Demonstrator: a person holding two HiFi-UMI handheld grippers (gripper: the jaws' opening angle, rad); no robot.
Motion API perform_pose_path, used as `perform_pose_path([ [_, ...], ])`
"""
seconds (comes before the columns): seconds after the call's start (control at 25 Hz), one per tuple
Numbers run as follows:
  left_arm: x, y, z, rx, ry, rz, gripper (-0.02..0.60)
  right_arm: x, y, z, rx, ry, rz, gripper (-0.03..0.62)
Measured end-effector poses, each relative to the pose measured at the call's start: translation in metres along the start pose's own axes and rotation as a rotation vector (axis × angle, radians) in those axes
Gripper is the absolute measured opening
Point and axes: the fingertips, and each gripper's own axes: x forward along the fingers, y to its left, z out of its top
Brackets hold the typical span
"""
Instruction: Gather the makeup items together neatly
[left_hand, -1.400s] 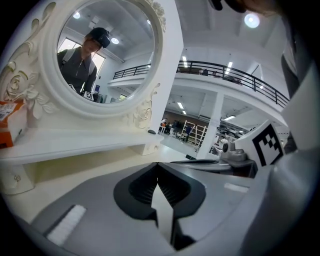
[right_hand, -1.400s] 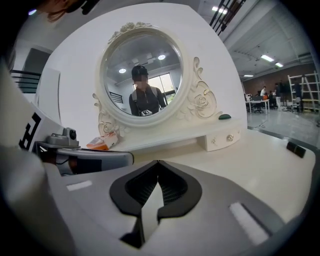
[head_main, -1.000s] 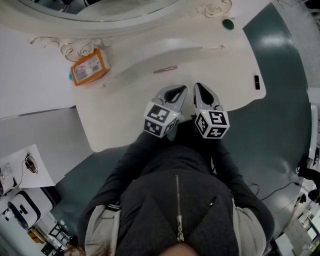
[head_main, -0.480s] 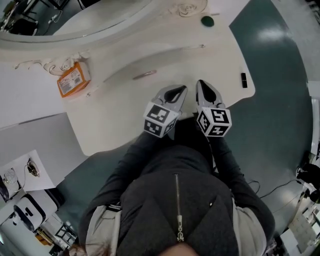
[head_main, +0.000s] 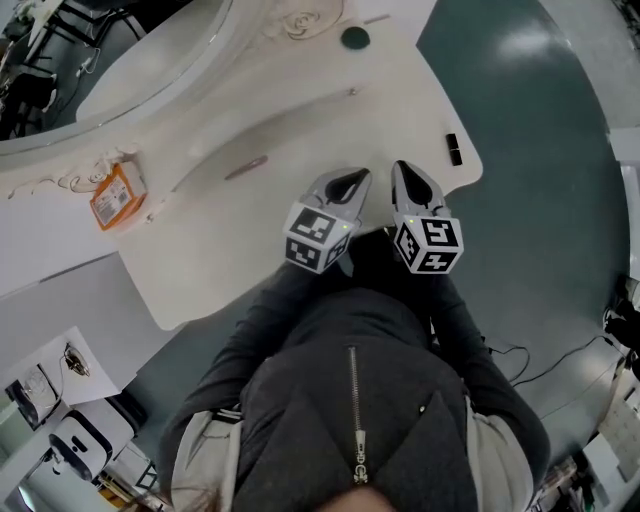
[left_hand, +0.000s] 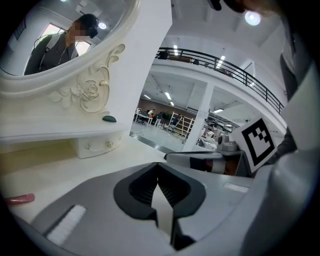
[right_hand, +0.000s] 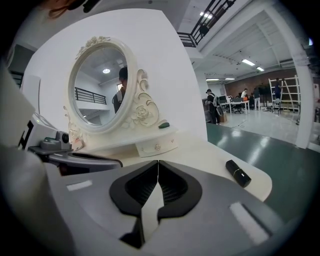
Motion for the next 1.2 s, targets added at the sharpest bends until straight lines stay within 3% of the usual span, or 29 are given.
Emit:
perform_pose_path([
  [0.84, 0.123, -0.053, 0.010, 0.002, 0.028, -0.122, 0.011, -0.017, -0.135, 0.004, 0.000, 0.045, -0.160, 0.030],
  [1.04, 0.145, -0.061, 0.005, -0.026, 0.048, -0.118, 0.011, -0.019, -0.153, 0.000, -0.024, 0.088, -0.155, 0.073],
  [1.2, 0.153, -0.061, -0.001, -0.042, 0.061, -0.106, 0.011, -0.010, -0.165, -0.011, -0.013, 0.172, -0.150, 0.146],
])
